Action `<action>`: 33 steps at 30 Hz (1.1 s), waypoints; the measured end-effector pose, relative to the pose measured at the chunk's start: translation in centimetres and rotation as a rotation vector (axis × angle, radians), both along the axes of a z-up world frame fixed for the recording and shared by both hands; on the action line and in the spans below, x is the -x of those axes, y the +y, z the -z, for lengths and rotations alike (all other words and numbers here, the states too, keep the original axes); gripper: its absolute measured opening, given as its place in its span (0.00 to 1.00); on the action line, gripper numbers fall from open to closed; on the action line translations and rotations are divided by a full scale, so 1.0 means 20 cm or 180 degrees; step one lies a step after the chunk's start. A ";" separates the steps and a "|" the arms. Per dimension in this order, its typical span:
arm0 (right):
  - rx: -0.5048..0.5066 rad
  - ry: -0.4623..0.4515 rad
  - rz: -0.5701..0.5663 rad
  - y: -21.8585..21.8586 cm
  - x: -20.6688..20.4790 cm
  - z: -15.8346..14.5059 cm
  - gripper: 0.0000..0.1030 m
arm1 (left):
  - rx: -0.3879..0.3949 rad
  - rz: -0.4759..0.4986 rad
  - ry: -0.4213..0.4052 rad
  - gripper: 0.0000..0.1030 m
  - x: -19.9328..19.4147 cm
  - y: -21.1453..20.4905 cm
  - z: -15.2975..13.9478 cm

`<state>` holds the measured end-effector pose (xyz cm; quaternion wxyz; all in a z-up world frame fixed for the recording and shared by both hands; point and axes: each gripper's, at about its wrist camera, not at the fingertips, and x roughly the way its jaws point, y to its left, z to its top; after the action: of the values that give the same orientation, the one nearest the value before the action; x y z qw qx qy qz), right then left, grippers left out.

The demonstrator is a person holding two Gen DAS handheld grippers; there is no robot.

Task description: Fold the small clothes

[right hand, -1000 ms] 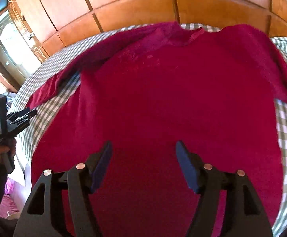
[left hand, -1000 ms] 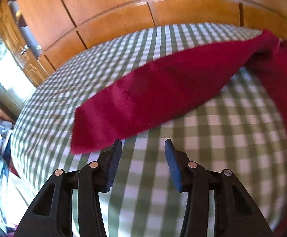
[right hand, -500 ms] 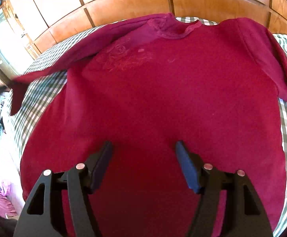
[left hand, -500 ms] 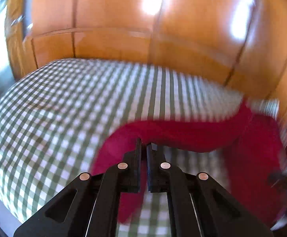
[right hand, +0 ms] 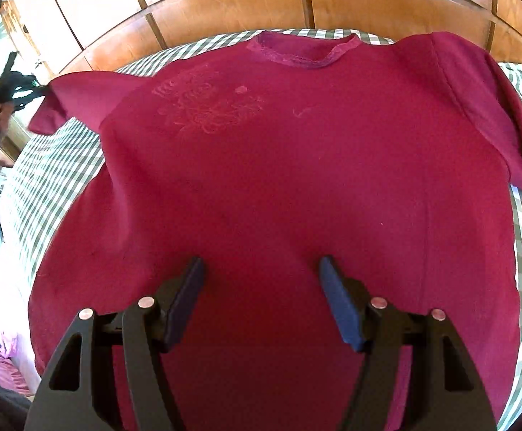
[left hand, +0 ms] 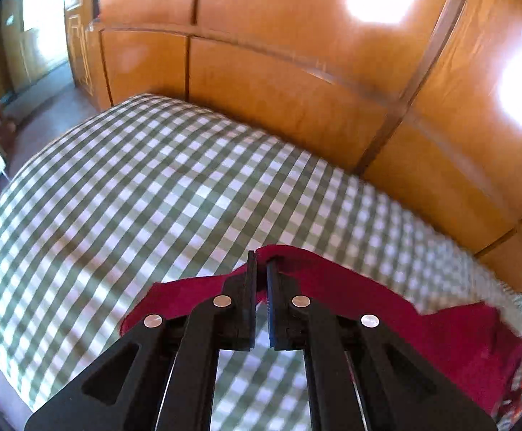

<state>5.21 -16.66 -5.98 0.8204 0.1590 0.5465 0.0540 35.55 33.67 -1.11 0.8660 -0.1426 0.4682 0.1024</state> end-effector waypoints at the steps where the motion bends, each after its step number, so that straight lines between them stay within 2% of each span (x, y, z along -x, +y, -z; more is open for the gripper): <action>1: 0.0002 0.0003 -0.0017 0.00 -0.01 -0.01 0.65 | 0.0058 -0.0043 0.0078 0.03 -0.02 0.00 0.05; 2: -0.0009 0.0001 -0.0032 -0.01 -0.01 -0.01 0.64 | 0.0098 -0.0080 0.0132 0.07 -0.03 0.01 0.10; 3: -0.0023 -0.0003 -0.0037 -0.02 -0.03 -0.03 0.64 | 0.0050 -0.0149 0.0165 0.17 -0.04 0.02 0.12; 4: -0.0034 -0.0032 -0.0017 -0.04 -0.04 -0.05 0.64 | -0.0070 -0.0264 0.0181 0.34 -0.02 0.03 0.13; 5: -0.0046 -0.0069 0.0005 -0.07 -0.06 -0.07 0.64 | -0.0185 -0.0340 0.0170 0.42 0.00 0.04 0.12; 6: -0.0064 -0.0114 0.0032 -0.10 -0.07 -0.09 0.64 | -0.0419 -0.0459 0.0112 0.50 0.04 0.06 0.10; 8: -0.0044 -0.0211 0.0102 -0.19 -0.13 -0.13 0.64 | -0.0563 -0.0495 -0.0024 0.50 0.08 0.06 0.04; 10: 0.0087 -0.0311 0.0184 -0.29 -0.20 -0.16 0.64 | -0.0445 -0.0328 -0.0289 0.50 0.15 0.01 -0.04; 14: 0.0359 -0.0432 0.0336 -0.47 -0.41 -0.17 0.64 | -0.0049 0.0469 -0.0647 0.50 0.18 -0.28 -0.14; 16: 0.0492 -0.0474 0.0359 -0.55 -0.55 -0.16 0.65 | 0.0064 0.1009 -0.0725 0.50 0.16 -0.55 -0.14; 17: 0.0553 -0.0479 0.0342 -0.58 -0.63 -0.15 0.65 | 0.0108 0.1187 -0.0716 0.50 0.14 -0.65 -0.12; 18: 0.0608 -0.0470 0.0298 -0.60 -0.69 -0.13 0.65 | 0.0187 0.1492 -0.0678 0.50 0.12 -0.81 -0.08; 20: 0.0776 -0.0435 0.0168 -0.63 -0.84 -0.09 0.65 | 0.0188 0.1854 -0.0632 0.50 0.08 -1.08 0.00; 22: 0.0861 -0.0339 -0.0007 -0.66 -0.97 -0.04 0.69 | 0.0276 0.2091 -0.0517 0.50 0.04 -1.25 0.10; 24: 0.0970 -0.0247 -0.0109 -0.68 -1.05 0.02 0.71 | 0.0319 0.2273 -0.0367 0.50 -0.01 -1.44 0.22; 25: 0.1018 -0.0197 -0.0191 -0.69 -1.09 0.05 0.77 | 0.0306 0.2359 -0.0294 0.50 -0.03 -1.51 0.27; 28: 0.1069 -0.0012 -0.0395 -0.72 -1.17 0.16 0.79 | 0.0251 0.2453 -0.0069 0.50 -0.10 -1.65 0.43; 30: 0.1017 0.0040 -0.0460 -0.75 -1.19 0.21 0.79 | 0.0226 0.2401 0.0007 0.50 -0.16 -1.69 0.51; 31: 0.0947 0.0043 -0.0492 -0.76 -1.19 0.23 0.70 | 0.0234 0.2390 -0.0022 0.43 -0.17 -1.69 0.52; 32: 0.0880 0.0044 -0.0532 -0.76 -1.18 0.23 0.61 | 0.0239 0.2398 -0.0059 0.32 -0.17 -1.70 0.52; 33: 0.0750 0.0039 -0.0608 -0.76 -1.17 0.23 0.47 | 0.0293 0.2434 -0.0085 0.07 -0.17 -1.71 0.52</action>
<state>28.57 -31.90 -10.54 0.8212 0.0092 0.5667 0.0664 38.86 -0.52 -11.53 0.8404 0.0023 0.4803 -0.2510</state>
